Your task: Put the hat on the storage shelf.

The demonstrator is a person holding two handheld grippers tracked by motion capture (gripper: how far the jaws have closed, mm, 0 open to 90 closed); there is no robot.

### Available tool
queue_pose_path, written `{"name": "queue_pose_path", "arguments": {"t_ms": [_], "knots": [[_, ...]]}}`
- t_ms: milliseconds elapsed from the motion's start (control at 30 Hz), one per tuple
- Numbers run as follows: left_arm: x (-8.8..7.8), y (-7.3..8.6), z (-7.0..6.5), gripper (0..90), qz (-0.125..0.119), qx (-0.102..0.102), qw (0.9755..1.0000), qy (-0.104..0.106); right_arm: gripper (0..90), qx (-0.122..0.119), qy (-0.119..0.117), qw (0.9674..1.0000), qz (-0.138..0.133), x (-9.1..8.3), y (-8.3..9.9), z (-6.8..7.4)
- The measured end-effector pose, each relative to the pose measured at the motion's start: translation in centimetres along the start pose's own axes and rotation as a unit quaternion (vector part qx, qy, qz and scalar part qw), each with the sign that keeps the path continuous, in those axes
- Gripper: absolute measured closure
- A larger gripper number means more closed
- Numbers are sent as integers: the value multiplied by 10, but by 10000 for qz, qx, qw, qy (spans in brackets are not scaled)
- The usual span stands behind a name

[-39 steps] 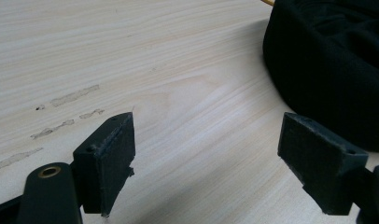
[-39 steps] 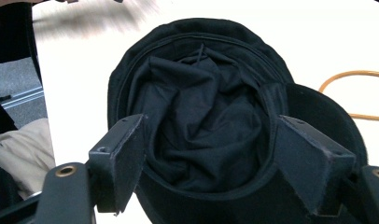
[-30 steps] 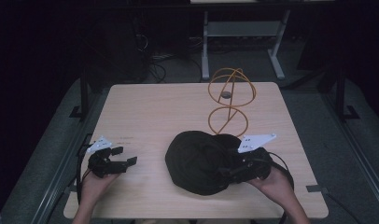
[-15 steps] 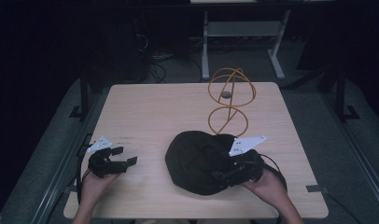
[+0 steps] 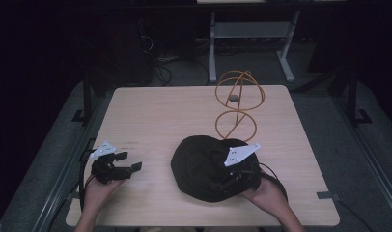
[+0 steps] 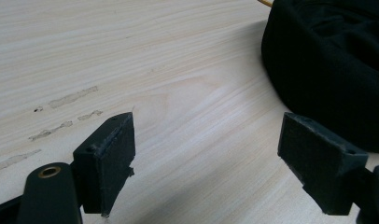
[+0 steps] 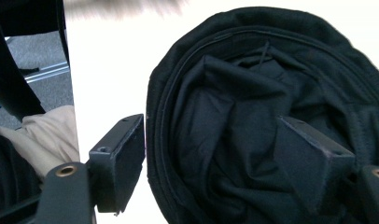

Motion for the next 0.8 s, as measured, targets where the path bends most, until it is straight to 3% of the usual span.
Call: {"name": "queue_pose_path", "arguments": {"t_ms": [167,267,567,800], "knots": [[1,0,-1,187,-14,0,10000,4,260,32,-60,10000,55,7,-1,5],[1,0,-1,187,-17,1,10000,6,288,-76,-135,9997,186,16,1,8],[1,0,-1,187,-10,12,10000,11,337,-91,-259,9983,517,40,5,23],[1,0,-2,187,-10,6,10000,16,449,-208,-212,9973,668,50,10,27]]}}
Point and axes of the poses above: each handheld gripper's, and its own axes: x roughly forward along the jaws, y roughly out of its underside, z roughly to its left, the point moved 10 cm from there along x, roughly forward along the jaws, and after that the axes turned 3 degrees about -z, right-handed, at the moved point
